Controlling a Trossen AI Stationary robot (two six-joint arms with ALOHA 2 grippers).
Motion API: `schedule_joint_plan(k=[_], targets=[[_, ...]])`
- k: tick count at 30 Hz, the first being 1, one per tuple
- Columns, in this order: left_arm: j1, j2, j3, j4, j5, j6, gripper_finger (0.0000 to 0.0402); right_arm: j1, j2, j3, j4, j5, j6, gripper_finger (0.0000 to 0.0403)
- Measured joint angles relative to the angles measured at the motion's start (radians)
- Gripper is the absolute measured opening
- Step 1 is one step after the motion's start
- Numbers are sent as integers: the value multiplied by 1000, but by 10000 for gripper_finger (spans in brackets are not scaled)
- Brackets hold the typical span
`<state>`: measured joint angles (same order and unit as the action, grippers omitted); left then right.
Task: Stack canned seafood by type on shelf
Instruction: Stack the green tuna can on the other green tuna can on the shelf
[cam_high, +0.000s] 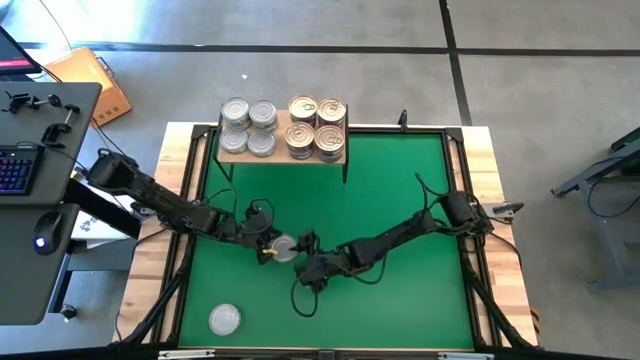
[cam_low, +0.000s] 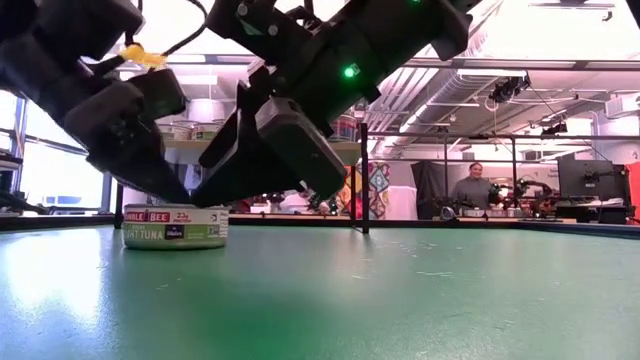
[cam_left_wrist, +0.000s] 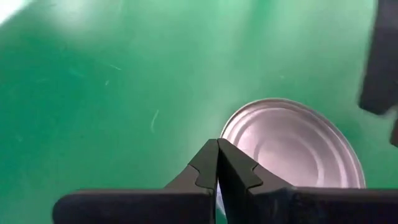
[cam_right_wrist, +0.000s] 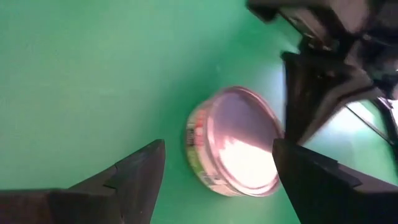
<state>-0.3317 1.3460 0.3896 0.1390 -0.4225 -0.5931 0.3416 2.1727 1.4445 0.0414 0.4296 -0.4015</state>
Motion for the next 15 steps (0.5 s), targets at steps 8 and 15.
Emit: schedule_joint_plan(k=[8,15], targets=[[4,40,-64,165,-16,-8,0,-10,0,0,0,-20,0,291],[4,41,-74,200,-4,21,0,-35,20,-1,2,-19,-41,291]])
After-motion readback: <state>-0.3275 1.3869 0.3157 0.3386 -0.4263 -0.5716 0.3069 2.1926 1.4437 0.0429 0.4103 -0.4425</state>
